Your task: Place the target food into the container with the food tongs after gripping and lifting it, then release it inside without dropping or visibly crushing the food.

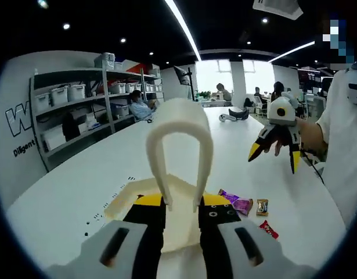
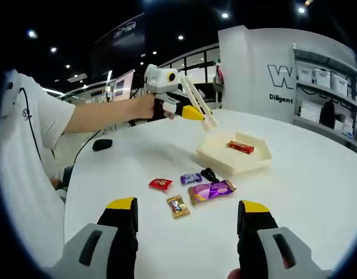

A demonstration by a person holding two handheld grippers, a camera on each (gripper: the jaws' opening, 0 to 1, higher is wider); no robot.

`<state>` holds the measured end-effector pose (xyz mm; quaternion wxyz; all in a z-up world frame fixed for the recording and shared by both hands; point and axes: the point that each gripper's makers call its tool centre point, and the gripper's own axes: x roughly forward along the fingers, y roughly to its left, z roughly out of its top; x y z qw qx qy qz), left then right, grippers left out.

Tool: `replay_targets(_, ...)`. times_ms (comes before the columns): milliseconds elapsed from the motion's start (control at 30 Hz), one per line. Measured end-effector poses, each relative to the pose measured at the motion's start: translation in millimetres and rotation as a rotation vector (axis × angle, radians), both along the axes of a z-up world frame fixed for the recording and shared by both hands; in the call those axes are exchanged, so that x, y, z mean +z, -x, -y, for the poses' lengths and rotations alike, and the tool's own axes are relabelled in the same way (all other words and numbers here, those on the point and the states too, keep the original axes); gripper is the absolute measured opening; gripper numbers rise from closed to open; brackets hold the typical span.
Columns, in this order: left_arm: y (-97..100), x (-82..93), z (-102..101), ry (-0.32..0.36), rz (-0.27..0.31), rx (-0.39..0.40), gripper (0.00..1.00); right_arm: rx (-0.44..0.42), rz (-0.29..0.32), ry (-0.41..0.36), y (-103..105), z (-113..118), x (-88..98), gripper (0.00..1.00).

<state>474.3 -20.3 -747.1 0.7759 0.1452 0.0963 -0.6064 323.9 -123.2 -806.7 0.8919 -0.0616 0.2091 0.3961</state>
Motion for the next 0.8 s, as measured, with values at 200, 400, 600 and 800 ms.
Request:
replay_targets(200, 17.7, 5.6, -4.2, 0.015, -0.005, 0.016, 0.21, 0.009, 0.003, 0.000, 1.4, -1.5, -0.2, 0.67)
replay_targets(400, 37.1, 1.2, -6.2, 0.025, -0.039, 0.052, 0.20, 0.008, 0.004, -0.002, 2.2, -1.0, -1.2, 0.67)
replay_targets(600, 51.9, -3.1, -2.6, 0.039, -0.066, 0.078, 0.20, 0.009, 0.002, 0.000, 1.6, -1.0, -2.9, 0.67)
replay_targets(800, 65.8, -11.3, 4.2, 0.049, -0.097, 0.122, 0.19, 0.007, 0.002, 0.000, 1.0, -1.0, -3.7, 0.67)
